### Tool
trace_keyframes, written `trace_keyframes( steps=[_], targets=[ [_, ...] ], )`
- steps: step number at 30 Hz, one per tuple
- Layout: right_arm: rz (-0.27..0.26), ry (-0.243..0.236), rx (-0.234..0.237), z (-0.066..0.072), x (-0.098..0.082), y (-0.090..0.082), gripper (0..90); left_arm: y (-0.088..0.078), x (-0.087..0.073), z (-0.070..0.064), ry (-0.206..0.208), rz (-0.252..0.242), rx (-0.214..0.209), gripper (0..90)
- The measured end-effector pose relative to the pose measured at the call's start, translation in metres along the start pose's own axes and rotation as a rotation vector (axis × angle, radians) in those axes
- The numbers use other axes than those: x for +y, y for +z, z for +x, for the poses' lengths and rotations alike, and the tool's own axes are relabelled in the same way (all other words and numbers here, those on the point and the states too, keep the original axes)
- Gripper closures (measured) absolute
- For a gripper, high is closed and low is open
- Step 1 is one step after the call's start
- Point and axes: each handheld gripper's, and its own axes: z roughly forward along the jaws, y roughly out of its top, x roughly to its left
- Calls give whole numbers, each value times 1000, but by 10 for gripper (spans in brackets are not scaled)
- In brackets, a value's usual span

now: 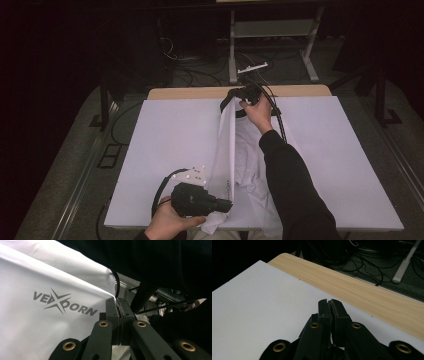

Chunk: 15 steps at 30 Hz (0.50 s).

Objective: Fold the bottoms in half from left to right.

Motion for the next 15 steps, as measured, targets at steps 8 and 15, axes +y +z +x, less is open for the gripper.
trace_keyframes(
  steps=[8, 15],
  targets=[
    [2, -7, -4, -6, -3, -8, 857, 12, 7, -1, 10, 13, -26, 877],
    [7, -2, -13, -17, -9, -16, 857, 25, 12, 0, 18, 25, -45, 877]
  ],
)
